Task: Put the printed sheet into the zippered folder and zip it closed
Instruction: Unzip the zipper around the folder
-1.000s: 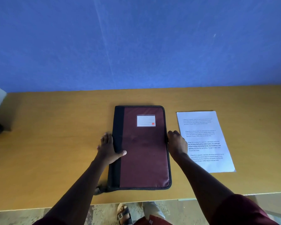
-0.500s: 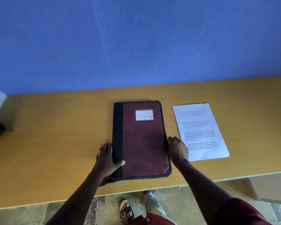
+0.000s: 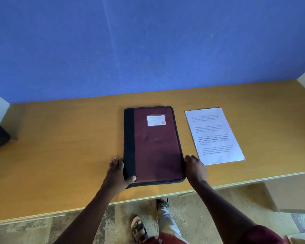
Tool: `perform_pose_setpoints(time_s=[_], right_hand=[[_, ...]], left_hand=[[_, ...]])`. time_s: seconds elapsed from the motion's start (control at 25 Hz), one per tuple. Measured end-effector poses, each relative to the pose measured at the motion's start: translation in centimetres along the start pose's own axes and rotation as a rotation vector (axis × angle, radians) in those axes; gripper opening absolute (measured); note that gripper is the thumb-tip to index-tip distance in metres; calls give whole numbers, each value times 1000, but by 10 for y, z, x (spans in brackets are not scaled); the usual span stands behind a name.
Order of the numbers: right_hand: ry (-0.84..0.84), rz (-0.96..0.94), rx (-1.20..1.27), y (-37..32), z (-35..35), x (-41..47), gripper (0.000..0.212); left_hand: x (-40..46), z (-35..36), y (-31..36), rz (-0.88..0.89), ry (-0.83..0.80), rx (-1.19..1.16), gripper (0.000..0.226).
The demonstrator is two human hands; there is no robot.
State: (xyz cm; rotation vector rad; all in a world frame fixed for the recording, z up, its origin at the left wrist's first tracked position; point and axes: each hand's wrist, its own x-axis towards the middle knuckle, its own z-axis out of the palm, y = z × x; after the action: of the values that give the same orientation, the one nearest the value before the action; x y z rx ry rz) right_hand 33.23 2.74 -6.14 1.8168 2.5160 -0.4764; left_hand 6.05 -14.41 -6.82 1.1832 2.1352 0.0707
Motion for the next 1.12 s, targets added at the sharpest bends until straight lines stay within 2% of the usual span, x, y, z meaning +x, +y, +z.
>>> perform_pose_setpoints(time_s=[0.28, 0.48, 0.68, 0.92, 1.0, 1.12], right_hand=[[39, 54, 8, 2, 5, -36, 16], [-3, 110, 1, 1, 7, -61, 12], [-8, 211, 101, -10, 12, -76, 15], [-58, 180, 190, -41, 18, -92, 12], [-77, 159, 186, -53, 19, -93, 13], [-102, 111, 181, -68, 21, -96, 16]], left_hand=[[-15, 5, -8, 43, 4, -21, 104], [-17, 10, -8, 47, 67, -37, 99], [-22, 14, -13, 73, 166, -100, 86], [-27, 15, -21, 105, 184, -133, 79], [-27, 14, -27, 111, 174, -133, 66], [-27, 11, -36, 150, 147, -137, 36]])
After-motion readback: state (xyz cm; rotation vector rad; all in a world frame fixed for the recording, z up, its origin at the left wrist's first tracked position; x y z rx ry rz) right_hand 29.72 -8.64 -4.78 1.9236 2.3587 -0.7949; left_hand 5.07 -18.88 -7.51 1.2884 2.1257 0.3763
